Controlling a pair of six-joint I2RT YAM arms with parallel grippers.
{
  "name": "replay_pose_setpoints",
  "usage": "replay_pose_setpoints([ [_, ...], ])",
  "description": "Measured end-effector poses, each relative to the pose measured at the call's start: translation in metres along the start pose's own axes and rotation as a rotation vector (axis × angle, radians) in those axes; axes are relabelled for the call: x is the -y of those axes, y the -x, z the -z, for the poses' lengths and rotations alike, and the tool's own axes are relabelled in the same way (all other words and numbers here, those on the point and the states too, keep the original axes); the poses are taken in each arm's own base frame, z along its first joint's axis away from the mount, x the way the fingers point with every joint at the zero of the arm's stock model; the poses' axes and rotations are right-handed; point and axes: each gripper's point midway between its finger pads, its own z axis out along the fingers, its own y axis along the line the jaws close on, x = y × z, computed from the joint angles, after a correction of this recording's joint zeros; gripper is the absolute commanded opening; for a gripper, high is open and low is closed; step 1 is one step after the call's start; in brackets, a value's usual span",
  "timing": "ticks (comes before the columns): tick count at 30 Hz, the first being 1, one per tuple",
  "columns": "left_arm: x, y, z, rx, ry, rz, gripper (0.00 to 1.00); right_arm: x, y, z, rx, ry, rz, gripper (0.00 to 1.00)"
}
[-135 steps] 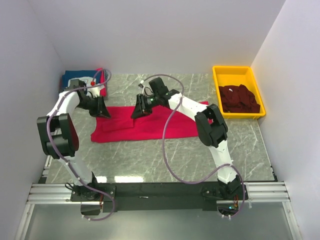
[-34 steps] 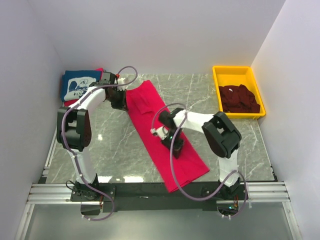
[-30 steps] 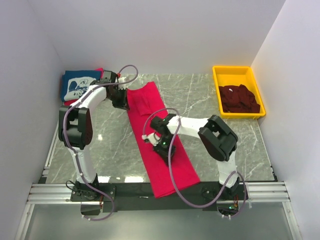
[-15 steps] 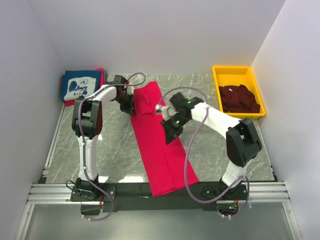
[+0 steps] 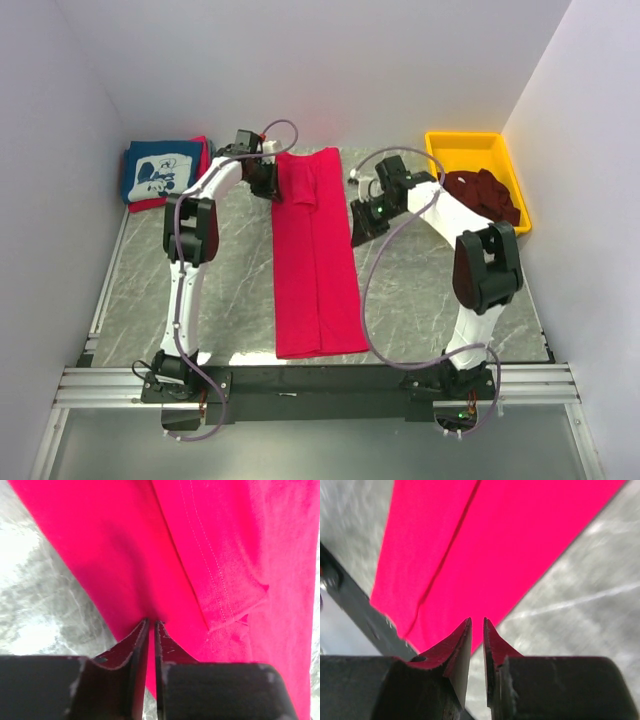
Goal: Fold and stack the t-shirts
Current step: Fold the tshirt
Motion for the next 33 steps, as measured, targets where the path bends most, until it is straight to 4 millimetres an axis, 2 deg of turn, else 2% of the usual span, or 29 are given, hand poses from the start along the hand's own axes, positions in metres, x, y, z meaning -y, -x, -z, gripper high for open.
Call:
replay_pose_setpoints([
  [3,0.000,0.001,0.014,0.025,0.007,-0.020,0.16,0.008,0.031,-0.002,0.060,0.007,-0.016,0.22],
  [7,0.016,-0.006,0.065,0.061,-0.007,-0.033,0.11,0.009,0.068,-0.007,0.137,0.053,-0.053,0.23],
  [9,0.033,-0.015,0.099,0.096,-0.036,-0.034,0.11,0.006,0.080,-0.013,0.163,0.091,-0.083,0.22],
  [10,0.040,-0.019,0.111,0.107,-0.052,-0.032,0.10,0.006,0.083,-0.016,0.169,0.105,-0.095,0.23],
  [13,0.059,-0.038,0.127,0.123,-0.108,-0.020,0.09,0.007,0.088,-0.030,0.160,0.134,-0.147,0.22],
  [15,0.060,-0.053,0.120,0.093,-0.127,0.003,0.08,0.011,0.091,-0.042,0.155,0.138,-0.178,0.23],
  [19,0.045,-0.093,0.086,-0.035,-0.128,0.072,0.05,0.021,0.095,-0.061,0.157,0.135,-0.233,0.23],
  [23,0.032,-0.117,0.057,-0.124,-0.133,0.132,0.04,0.031,0.099,-0.076,0.163,0.126,-0.278,0.23],
  [27,0.030,-0.124,0.045,-0.159,-0.155,0.163,0.03,0.043,0.103,-0.092,0.161,0.116,-0.305,0.24],
  [33,0.028,-0.112,0.038,-0.145,-0.165,0.166,0.01,0.058,0.103,-0.115,0.142,0.107,-0.369,0.24],
])
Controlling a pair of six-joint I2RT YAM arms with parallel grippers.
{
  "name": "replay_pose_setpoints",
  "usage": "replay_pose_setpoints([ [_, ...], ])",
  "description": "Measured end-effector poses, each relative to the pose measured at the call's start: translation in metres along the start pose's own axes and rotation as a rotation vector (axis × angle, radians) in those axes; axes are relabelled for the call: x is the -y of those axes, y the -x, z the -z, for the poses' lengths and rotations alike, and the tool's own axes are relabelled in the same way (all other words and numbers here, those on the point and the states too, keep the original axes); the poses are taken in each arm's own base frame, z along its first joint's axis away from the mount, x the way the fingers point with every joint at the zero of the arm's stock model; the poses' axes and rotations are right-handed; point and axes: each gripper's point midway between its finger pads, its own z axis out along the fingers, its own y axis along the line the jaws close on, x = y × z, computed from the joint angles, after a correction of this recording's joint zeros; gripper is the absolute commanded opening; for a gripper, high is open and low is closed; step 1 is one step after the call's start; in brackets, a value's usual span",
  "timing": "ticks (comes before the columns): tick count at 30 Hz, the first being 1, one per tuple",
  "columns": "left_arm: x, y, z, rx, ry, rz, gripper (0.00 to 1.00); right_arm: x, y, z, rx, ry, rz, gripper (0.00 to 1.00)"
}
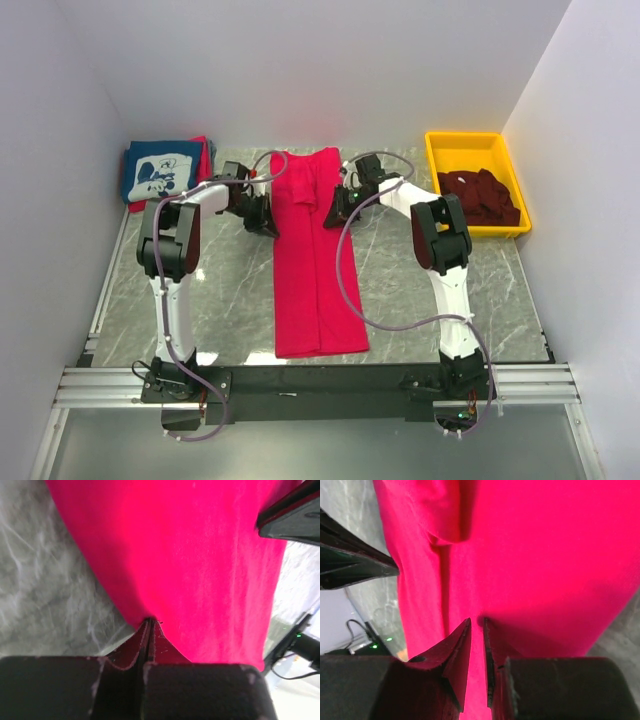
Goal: Fold and stack the t-shirts
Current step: Fold the tshirt
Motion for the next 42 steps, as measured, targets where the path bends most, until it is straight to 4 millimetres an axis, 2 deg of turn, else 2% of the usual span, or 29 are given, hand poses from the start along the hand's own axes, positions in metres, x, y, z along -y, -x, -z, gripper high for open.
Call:
replay_pose_setpoints([
  [4,-0.003,0.009,-0.002,0.000,-0.018,0.030,0.01,0.000,0.006,-0.002,0.012,-0.002,-0.025,0.24],
  [11,-0.011,0.042,-0.005,0.036,-0.027,0.031,0.01,0.004,0.032,-0.009,0.071,-0.034,-0.036,0.22],
  [16,-0.012,0.049,-0.006,0.043,-0.027,0.027,0.01,0.006,0.046,-0.010,0.102,-0.040,-0.030,0.22],
  [24,-0.010,0.051,-0.007,0.044,-0.029,0.039,0.03,0.016,0.057,-0.005,0.134,-0.062,-0.037,0.22],
  [28,-0.010,0.051,-0.008,0.045,-0.030,0.038,0.12,0.017,0.059,-0.002,0.139,-0.060,-0.035,0.31],
  [31,-0.009,0.050,-0.003,0.055,-0.032,0.035,0.30,0.013,0.060,0.003,0.139,-0.055,-0.012,0.50],
  [33,-0.006,0.048,0.008,0.065,-0.026,0.027,0.54,0.007,0.060,0.011,0.139,-0.059,0.009,0.57],
  [34,-0.003,0.049,0.017,0.079,-0.021,0.019,0.67,0.001,0.062,0.020,0.148,-0.060,0.029,0.67],
  [35,0.001,0.052,0.028,0.100,-0.018,0.005,0.89,-0.006,0.062,0.029,0.156,-0.062,0.048,0.71],
  [36,0.004,0.056,0.042,0.132,-0.007,-0.019,0.99,-0.016,0.063,0.042,0.168,-0.063,0.072,0.72],
  [38,0.021,0.069,0.082,0.218,0.006,-0.065,1.00,-0.040,0.068,0.074,0.218,-0.070,0.148,0.73],
  [40,0.044,0.087,0.135,0.348,0.028,-0.161,0.99,-0.073,0.074,0.119,0.300,-0.081,0.255,0.75],
  [42,0.069,0.095,0.184,0.462,0.045,-0.261,0.99,-0.108,0.077,0.166,0.398,-0.107,0.392,0.77],
])
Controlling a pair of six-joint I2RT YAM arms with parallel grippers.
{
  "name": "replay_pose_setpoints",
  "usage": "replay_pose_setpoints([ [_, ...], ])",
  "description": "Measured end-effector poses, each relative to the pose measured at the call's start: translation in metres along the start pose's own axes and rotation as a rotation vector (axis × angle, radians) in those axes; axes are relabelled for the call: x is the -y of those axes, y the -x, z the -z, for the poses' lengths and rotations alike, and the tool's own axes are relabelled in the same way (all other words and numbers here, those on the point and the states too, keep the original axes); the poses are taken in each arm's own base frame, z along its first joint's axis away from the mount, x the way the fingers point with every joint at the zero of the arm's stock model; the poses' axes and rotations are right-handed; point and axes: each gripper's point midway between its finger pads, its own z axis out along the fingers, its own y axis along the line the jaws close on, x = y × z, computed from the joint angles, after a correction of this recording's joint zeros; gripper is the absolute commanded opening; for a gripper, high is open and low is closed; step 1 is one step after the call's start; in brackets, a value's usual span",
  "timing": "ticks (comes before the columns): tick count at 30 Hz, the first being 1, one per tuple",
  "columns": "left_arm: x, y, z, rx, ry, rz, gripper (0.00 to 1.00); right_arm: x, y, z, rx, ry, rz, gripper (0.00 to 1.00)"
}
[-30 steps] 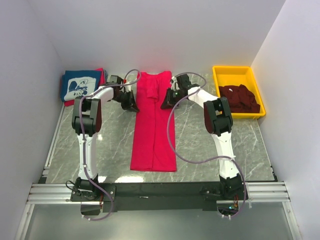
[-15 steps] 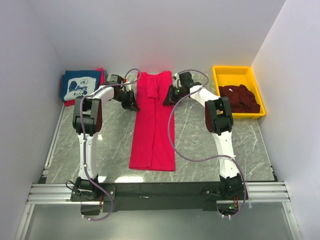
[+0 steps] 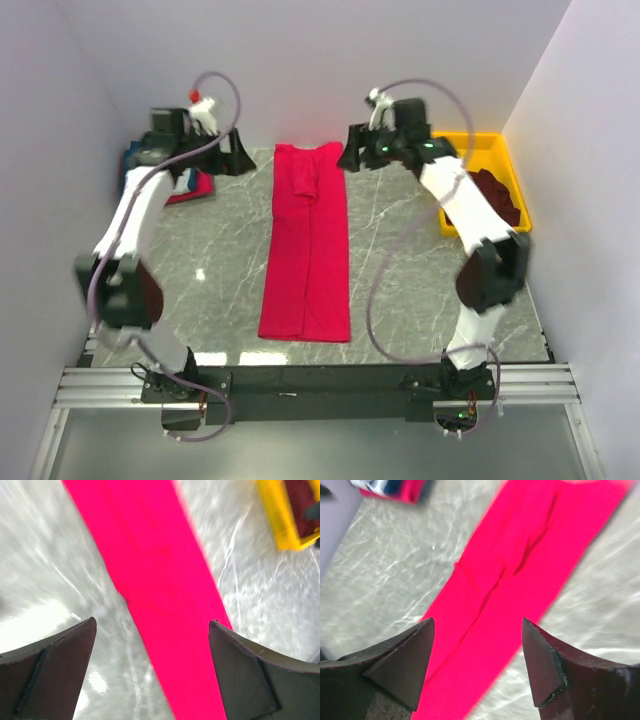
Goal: Fold and stack the t-shirts
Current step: Fold the tshirt
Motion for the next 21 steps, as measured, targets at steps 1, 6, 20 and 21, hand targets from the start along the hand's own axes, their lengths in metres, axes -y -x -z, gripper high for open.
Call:
replay_pose_setpoints([
  [1,0.014,0.019,0.027,0.074,0.003,-0.075,0.99,-0.011,0.016,0.024,0.057,-0.014,0.082,0.80],
  [6,0.082,0.051,0.126,0.335,-0.021,-0.405,0.99,-0.062,0.043,0.123,0.250,-0.038,0.414,0.87],
  [20,0.101,-0.180,0.098,-0.083,-0.363,-0.890,0.99,-0.152,-0.195,0.116,-0.097,0.398,1.004,0.86],
  [21,0.104,-0.202,0.099,-0.115,-0.397,-0.921,0.99,-0.151,-0.219,0.114,-0.157,0.419,1.011,0.83],
])
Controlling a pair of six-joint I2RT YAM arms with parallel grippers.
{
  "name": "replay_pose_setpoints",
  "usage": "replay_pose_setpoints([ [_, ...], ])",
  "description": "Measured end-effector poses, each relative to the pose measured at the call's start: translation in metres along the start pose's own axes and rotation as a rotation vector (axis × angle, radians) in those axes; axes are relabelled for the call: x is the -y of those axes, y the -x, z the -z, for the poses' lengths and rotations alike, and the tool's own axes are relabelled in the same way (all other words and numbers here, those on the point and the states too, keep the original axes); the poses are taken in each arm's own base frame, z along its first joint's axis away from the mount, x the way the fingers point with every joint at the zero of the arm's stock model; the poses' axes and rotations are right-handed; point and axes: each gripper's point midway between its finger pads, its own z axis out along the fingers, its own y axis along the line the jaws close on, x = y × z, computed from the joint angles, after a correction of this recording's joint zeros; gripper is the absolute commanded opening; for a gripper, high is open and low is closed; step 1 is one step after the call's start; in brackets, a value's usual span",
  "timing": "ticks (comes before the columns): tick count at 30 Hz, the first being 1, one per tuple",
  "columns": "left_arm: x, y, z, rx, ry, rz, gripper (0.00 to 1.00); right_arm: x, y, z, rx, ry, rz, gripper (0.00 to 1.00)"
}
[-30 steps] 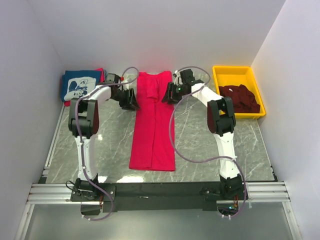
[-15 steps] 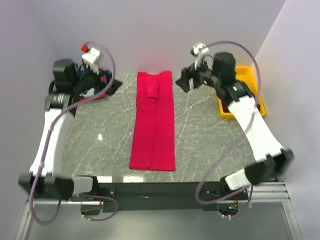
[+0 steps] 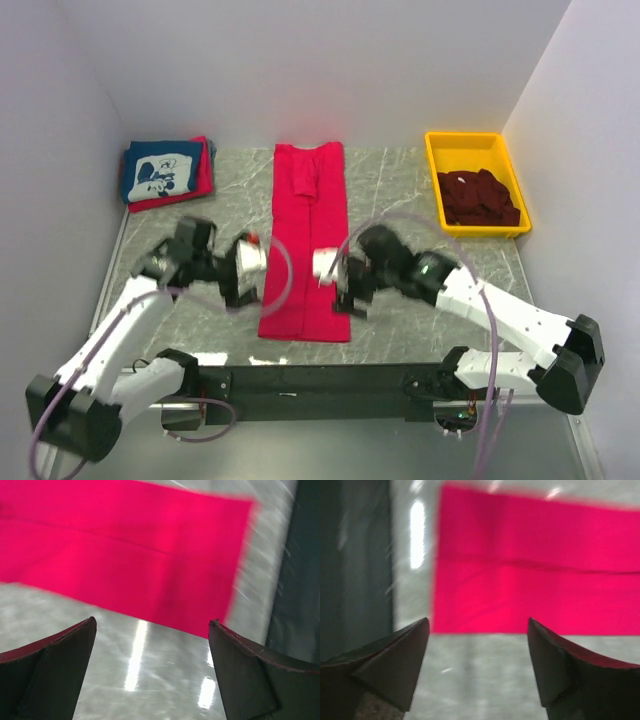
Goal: Fold and stack the t-shirts
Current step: Fold the tshirt
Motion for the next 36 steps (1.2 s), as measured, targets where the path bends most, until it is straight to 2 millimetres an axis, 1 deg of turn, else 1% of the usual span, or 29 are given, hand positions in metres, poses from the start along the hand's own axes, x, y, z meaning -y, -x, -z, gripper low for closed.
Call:
replay_pose_setpoints([
  [2,0.040,-0.023,-0.010,-0.032,-0.083,-0.087,0.93,-0.043,-0.032,-0.018,-0.083,0.093,0.020,0.82],
  [3,0.052,-0.032,-0.013,-0.041,-0.109,-0.112,0.90,-0.063,-0.046,-0.024,-0.118,0.133,0.040,0.80],
  [4,0.067,-0.043,-0.017,-0.051,-0.132,-0.152,0.84,-0.082,-0.060,-0.028,-0.144,0.169,0.062,0.78],
  [5,0.078,-0.053,-0.020,-0.061,-0.151,-0.180,0.81,-0.098,-0.073,-0.030,-0.167,0.198,0.082,0.75],
  [6,0.089,-0.061,-0.024,-0.067,-0.171,-0.210,0.78,-0.108,-0.083,-0.032,-0.181,0.215,0.098,0.72],
  [7,0.096,-0.069,-0.027,-0.069,-0.181,-0.247,0.73,-0.113,-0.093,-0.034,-0.197,0.215,0.109,0.71],
  [9,0.109,-0.080,-0.034,-0.071,-0.203,-0.306,0.68,-0.113,-0.110,-0.038,-0.224,0.193,0.125,0.68],
  [11,0.115,-0.089,-0.041,-0.066,-0.211,-0.361,0.61,-0.111,-0.123,-0.044,-0.238,0.168,0.145,0.65],
  [12,0.117,-0.092,-0.044,-0.067,-0.211,-0.384,0.57,-0.110,-0.128,-0.046,-0.247,0.159,0.154,0.60],
  [13,0.118,-0.095,-0.046,-0.069,-0.212,-0.399,0.51,-0.109,-0.132,-0.049,-0.256,0.153,0.163,0.59],
  [15,0.118,-0.100,-0.051,-0.083,-0.213,-0.429,0.45,-0.107,-0.135,-0.056,-0.260,0.146,0.175,0.56],
  [17,0.115,-0.102,-0.055,-0.094,-0.210,-0.446,0.44,-0.104,-0.133,-0.062,-0.252,0.130,0.186,0.55],
  [20,0.110,-0.105,-0.060,-0.108,-0.200,-0.468,0.43,-0.098,-0.130,-0.071,-0.240,0.112,0.208,0.49],
  [23,0.108,-0.109,-0.063,-0.112,-0.194,-0.481,0.43,-0.098,-0.134,-0.077,-0.254,0.114,0.216,0.46],
  [28,0.107,-0.115,-0.068,-0.127,-0.201,-0.490,0.44,-0.098,-0.140,-0.079,-0.275,0.127,0.237,0.45],
  [31,0.107,-0.120,-0.071,-0.141,-0.214,-0.495,0.44,-0.099,-0.145,-0.081,-0.295,0.141,0.244,0.42],
  [32,0.107,-0.121,-0.071,-0.144,-0.216,-0.496,0.44,-0.098,-0.144,-0.082,-0.299,0.142,0.247,0.41],
  [33,0.107,-0.121,-0.072,-0.147,-0.219,-0.499,0.45,-0.097,-0.143,-0.083,-0.302,0.141,0.248,0.38],
  [36,0.107,-0.124,-0.072,-0.153,-0.227,-0.504,0.46,-0.095,-0.142,-0.087,-0.312,0.145,0.249,0.33],
])
